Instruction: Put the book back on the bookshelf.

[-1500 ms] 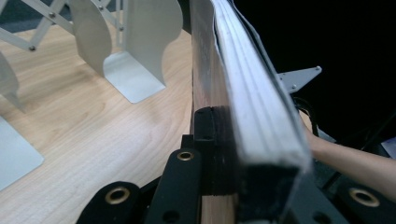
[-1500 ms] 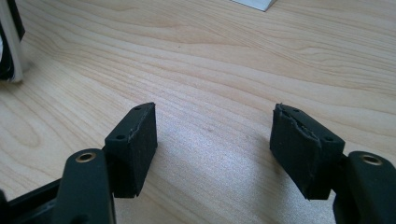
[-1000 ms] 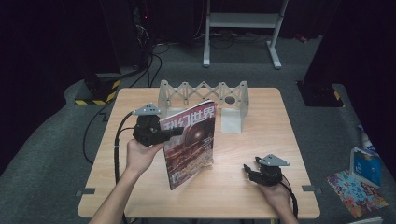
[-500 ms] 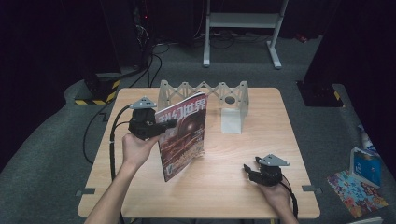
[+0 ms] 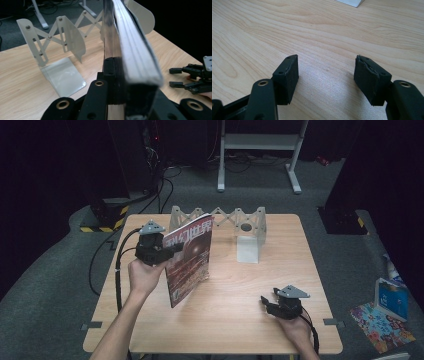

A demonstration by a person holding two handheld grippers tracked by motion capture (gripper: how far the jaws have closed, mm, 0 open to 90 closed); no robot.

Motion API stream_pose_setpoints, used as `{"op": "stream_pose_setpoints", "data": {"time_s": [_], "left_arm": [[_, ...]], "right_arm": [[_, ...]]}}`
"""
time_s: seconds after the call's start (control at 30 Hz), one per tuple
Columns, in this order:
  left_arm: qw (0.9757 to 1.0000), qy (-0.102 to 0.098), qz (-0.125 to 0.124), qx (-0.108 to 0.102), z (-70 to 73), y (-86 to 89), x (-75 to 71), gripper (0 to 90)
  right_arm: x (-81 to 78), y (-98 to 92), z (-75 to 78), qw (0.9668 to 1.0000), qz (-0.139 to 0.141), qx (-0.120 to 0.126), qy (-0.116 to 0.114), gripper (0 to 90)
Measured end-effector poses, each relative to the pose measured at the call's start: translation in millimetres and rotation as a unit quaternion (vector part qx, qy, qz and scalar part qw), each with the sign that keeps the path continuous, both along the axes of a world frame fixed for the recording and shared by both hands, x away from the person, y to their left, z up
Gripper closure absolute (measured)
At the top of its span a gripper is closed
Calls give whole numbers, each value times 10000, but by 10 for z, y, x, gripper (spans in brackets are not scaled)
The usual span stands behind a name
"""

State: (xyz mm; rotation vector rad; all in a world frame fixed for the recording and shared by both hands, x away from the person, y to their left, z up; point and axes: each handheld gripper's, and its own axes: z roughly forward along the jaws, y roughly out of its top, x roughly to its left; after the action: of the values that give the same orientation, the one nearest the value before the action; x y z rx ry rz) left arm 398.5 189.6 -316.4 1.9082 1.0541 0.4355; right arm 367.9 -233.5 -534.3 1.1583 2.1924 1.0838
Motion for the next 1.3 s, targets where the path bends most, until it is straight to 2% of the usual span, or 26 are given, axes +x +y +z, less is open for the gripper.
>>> {"op": "stream_pose_setpoints", "data": {"time_s": [0.13, 0.47, 0.8, 1.17, 1.3], "left_arm": [[9999, -42, 82, 105, 4, 35, -3, 840], [9996, -100, 256, 117, 26, 145, 6, 840], [9979, -237, 549, 267, 46, 197, 107, 839], [9965, -244, 776, 201, 15, 215, 288, 839], [9962, -213, 845, 67, -8, 224, 360, 839]], "right_arm": [[0, 0, 0, 10000, 1, -1, -2, 364], [-2, 1, 0, 10000, -8, 4, 6, 364], [-2, 0, -2, 10000, -1, 1, -3, 363], [-2, -1, -2, 10000, 0, 1, -3, 362], [-3, -1, -1, 10000, -5, 0, 0, 362]]}}
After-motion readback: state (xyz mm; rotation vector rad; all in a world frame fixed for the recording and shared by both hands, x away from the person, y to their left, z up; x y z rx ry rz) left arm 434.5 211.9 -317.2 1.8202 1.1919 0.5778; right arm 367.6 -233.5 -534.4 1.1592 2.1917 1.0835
